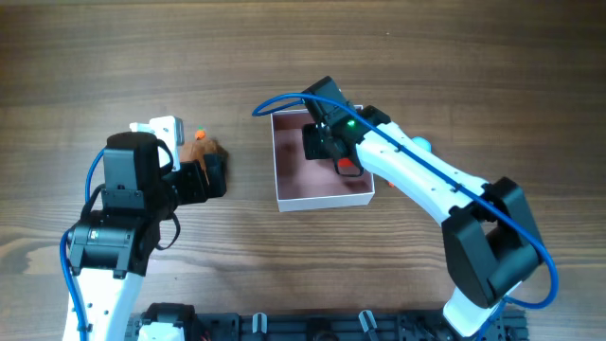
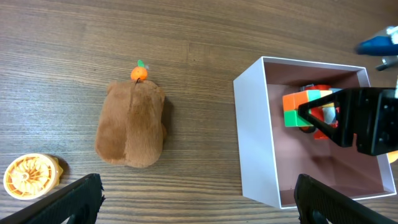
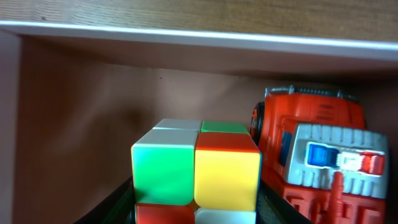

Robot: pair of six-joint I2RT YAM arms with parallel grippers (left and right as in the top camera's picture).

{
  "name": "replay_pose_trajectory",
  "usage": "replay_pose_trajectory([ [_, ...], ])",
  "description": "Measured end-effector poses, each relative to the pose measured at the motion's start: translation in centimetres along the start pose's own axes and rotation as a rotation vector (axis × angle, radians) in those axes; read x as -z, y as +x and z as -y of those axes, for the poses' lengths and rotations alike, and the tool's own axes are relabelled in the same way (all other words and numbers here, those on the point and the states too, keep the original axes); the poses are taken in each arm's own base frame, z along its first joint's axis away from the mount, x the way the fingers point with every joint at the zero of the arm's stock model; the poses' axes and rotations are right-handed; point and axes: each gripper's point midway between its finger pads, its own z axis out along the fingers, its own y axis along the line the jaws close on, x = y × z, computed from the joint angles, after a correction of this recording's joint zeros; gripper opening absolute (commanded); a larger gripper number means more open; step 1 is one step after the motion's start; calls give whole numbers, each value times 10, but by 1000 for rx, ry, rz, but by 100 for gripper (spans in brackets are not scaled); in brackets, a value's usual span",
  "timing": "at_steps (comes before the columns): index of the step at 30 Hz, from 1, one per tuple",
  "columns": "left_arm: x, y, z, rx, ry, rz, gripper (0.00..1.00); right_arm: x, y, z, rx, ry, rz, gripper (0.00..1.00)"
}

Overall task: Pack container
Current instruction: 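Carry the colour cube into the box beside the truck and release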

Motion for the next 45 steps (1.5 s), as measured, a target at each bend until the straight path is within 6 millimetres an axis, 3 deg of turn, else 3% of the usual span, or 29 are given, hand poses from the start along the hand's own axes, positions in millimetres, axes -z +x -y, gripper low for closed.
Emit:
replay_pose_trajectory([
  [2, 0, 0, 0, 0, 0, 0, 100, -4, 1, 1, -8, 6, -7, 29],
  [3, 0, 0, 0, 0, 0, 0, 100, -7, 3, 1, -11, 9, -13, 44],
  [7, 0, 0, 0, 0, 0, 0, 100, -10, -3, -2, -20, -2, 11, 74],
  [11, 0, 0, 0, 0, 0, 0, 100, -10, -7, -4, -20, -11, 27, 82],
  [18, 0, 0, 0, 0, 0, 0, 100, -10, -8, -4, 10, -12, 31, 59],
  [19, 0, 0, 0, 0, 0, 0, 100, -10, -8, -4, 24, -12, 32, 54],
  [23, 0, 0, 0, 0, 0, 0, 100, -3, -12, -6, 88, -19, 49, 11],
  [24, 0, 0, 0, 0, 0, 0, 100, 1, -16, -8, 108, -26, 68, 6],
  [28, 0, 0, 0, 0, 0, 0, 100, 14, -20, -26, 183, -79, 104, 4],
  [32, 0, 0, 0, 0, 0, 0, 100, 16, -7, -54, 268, -144, 88, 4],
  [35, 0, 0, 0, 0, 0, 0, 100, 15, -2, -64, 288, -159, 87, 4],
  [45, 0, 0, 0, 0, 0, 0, 100, -23, 6, -55, 274, -107, 44, 4],
])
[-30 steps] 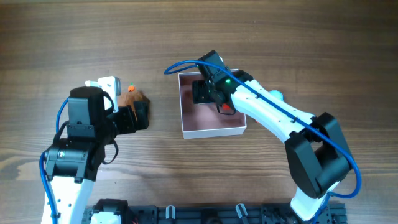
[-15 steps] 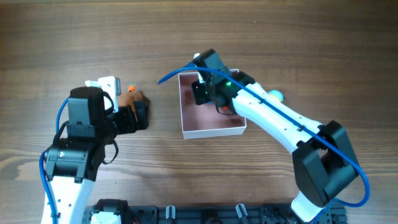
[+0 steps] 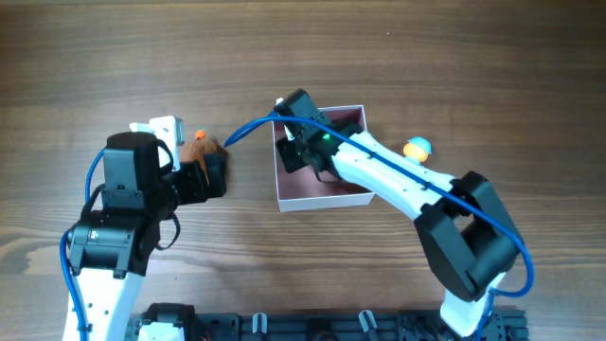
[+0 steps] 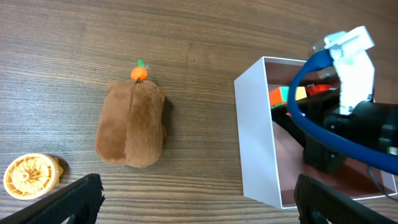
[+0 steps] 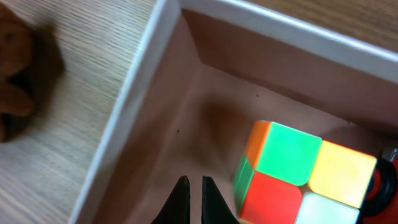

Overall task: Pack container
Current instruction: 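Carry the colour cube into the box beside the truck and release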

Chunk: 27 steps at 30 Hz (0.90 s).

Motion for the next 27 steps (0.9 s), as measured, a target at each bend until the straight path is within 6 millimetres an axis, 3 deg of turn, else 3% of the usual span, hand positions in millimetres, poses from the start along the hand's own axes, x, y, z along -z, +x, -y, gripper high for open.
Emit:
replay_pose_trajectory([
  [9, 0, 0, 0, 0, 0, 0, 100, -6, -6, 35, -122, 129, 30, 4],
  [17, 0, 0, 0, 0, 0, 0, 100, -5, -10, 39, -138, 144, 48, 5],
  [20, 0, 0, 0, 0, 0, 0, 100, -5, -13, 38, -143, 141, 61, 11],
  [25, 0, 0, 0, 0, 0, 0, 100, -2, -16, 37, -130, 137, 70, 41],
  [27, 0, 0, 0, 0, 0, 0, 100, 17, -20, 36, -104, 135, 84, 55],
])
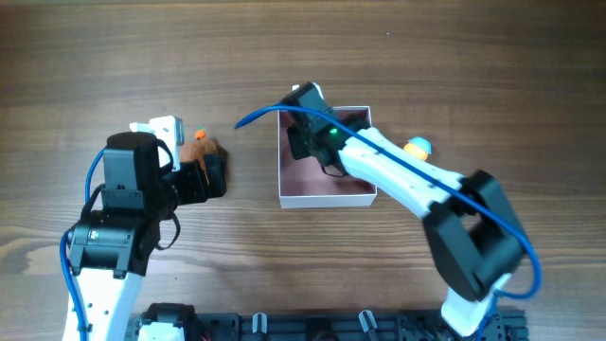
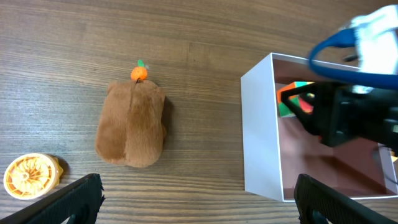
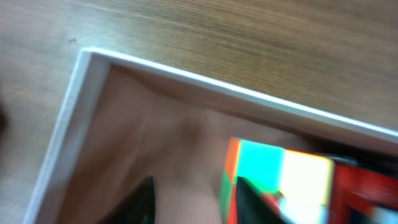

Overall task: Pack container
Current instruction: 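Carry the colour cube into the box beside the truck and release, then grasp the yellow duck figure with the right gripper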

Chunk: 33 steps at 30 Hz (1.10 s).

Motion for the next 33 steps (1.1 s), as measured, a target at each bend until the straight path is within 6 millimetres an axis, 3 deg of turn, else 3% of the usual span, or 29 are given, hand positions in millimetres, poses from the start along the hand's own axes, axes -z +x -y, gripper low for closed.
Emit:
replay_pose_trajectory([
  [2, 0, 0, 0, 0, 0, 0, 100, 34, -16, 5, 16, 3, 56, 63],
  [3, 0, 0, 0, 0, 0, 1, 100, 61, -29, 10, 6, 4, 110, 71],
  [5, 0, 0, 0, 0, 0, 0, 100, 128, -54, 34, -39, 18, 243, 73],
  [6, 0, 0, 0, 0, 0, 0, 100, 164, -63, 55, -81, 38, 311, 74],
  [8, 0, 0, 0, 0, 0, 0, 100, 204, -64, 91, -163, 83, 368, 76],
  [9, 0, 0, 0, 0, 0, 0, 100, 221, -56, 120, -236, 132, 368, 80],
  [11, 0, 0, 0, 0, 0, 0, 100, 231, -38, 161, -357, 213, 328, 84],
  [13, 0, 0, 0, 0, 0, 0, 100, 222, -11, 198, -469, 299, 227, 87],
  [16, 0, 0, 0, 0, 0, 0, 100, 177, 21, 221, -562, 334, 61, 94],
  [20, 0, 0, 0, 0, 0, 0, 100, 109, 67, 214, -585, 310, -184, 95],
  [25, 0, 0, 0, 0, 0, -1, 100, 41, 114, 200, -607, 255, -429, 95],
  [29, 0, 0, 0, 0, 0, -1, 100, 15, 136, 194, -621, 229, -521, 87],
  [33, 0, 0, 0, 0, 0, -1, 100, 7, 138, 191, -640, 213, -528, 66],
])
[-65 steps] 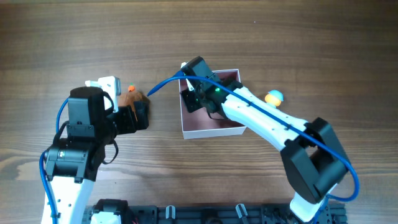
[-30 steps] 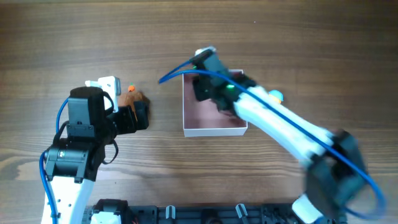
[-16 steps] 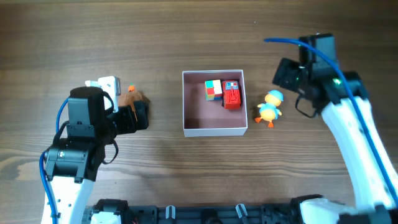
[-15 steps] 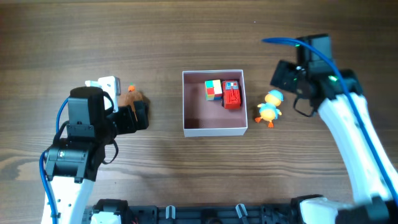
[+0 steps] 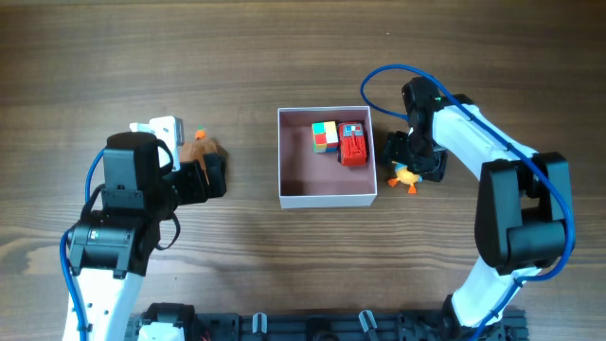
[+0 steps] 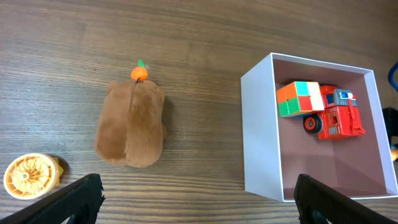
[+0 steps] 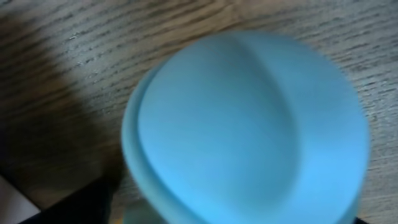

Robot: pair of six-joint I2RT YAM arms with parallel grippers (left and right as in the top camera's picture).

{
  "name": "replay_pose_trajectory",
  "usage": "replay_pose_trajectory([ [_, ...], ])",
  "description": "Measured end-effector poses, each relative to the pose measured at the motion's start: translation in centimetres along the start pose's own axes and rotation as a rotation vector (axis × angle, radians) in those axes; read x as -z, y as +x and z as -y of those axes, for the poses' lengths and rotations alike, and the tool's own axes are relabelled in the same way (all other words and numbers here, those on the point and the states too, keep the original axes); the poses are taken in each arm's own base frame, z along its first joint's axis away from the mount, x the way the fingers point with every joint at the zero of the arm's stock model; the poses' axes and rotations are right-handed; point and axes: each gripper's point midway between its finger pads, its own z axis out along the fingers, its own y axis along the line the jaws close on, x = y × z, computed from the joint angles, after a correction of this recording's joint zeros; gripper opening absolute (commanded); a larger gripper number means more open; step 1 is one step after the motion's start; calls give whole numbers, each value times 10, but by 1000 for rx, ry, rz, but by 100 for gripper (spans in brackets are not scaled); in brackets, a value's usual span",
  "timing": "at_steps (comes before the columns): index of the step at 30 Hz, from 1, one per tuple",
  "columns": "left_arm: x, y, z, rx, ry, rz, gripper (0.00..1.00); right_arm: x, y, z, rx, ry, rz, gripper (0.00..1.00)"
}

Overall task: Pack container
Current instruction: 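Grasp the yellow duck figure with the right gripper, then place the duck into the box with the right gripper and withdraw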

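The white box (image 5: 281, 161) holds a multicoloured cube (image 5: 325, 135) and a red toy truck (image 5: 353, 144), side by side at its far end; the left wrist view shows the cube (image 6: 298, 98) and truck (image 6: 333, 113) too. A toy with a blue top and orange feet (image 5: 407, 178) lies just right of the box. My right gripper (image 5: 414, 161) hangs over it, open, and the blue top (image 7: 249, 124) fills its wrist view between the fingers. A brown plush (image 6: 130, 124) lies left of the box, beyond my open, empty left gripper (image 6: 199, 208).
A yellow ridged disc (image 6: 28, 175) lies on the table left of the plush. A small orange knob (image 6: 139, 73) sits at the plush's far end. Wooden table (image 5: 284, 57) all round the box.
My right gripper has left the box's far left corner and now sits right of the box over the blue-topped toy. Cube and truck show uncovered. The left arm has not moved.
My right gripper held the cube inside the box beside the truck. Then it was shut and empty near the box's left wall, the cube lying loose. Then it was open over the far corner, the box slightly shifted right. Now it straddles the blue-topped toy.
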Motion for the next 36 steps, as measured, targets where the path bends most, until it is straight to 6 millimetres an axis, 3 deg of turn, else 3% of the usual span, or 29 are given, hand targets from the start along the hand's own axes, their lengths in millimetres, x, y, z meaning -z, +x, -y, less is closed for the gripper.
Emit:
replay_pose_trajectory([
  [2, 0, 0, 0, 0, 0, 0, 100, 0, 0, 0, -2, -1, 1, 48],
  [3, 0, 0, 0, 0, 0, 0, 100, 0, 0, 0, -5, -1, 2, 44],
  [6, 0, 0, 0, 0, 0, 0, 100, 0, -1, 0, -3, -2, 3, 15],
  [12, 0, 0, 0, 0, 0, 0, 100, 2, -3, -1, -2, -7, 12, 14],
  [15, 0, 0, 0, 0, 0, 0, 100, 15, -3, 0, -2, -5, 28, 12],
  [17, 0, 0, 0, 0, 0, 0, 100, 37, -10, -3, 6, -28, 82, 7],
  [19, 0, -1, -3, 0, -17, 4, 100, 88, -22, -14, 44, -93, 223, 6],
  [22, 3, -4, -12, 15, -68, 27, 100, 157, -26, -37, 116, -190, 418, 7],
  [25, 15, -12, -29, 78, -130, 88, 100, 230, -5, -81, 255, -330, 610, 13],
  [27, 28, -15, -47, 138, -184, 126, 100, 249, 19, -116, 360, -405, 660, 15],
  [31, 44, -14, -75, 224, -268, 145, 100, 239, 44, -165, 488, -453, 645, 20],
  [36, 47, -12, -86, 265, -292, 145, 100, 184, 48, -202, 555, -416, 557, 23],
])
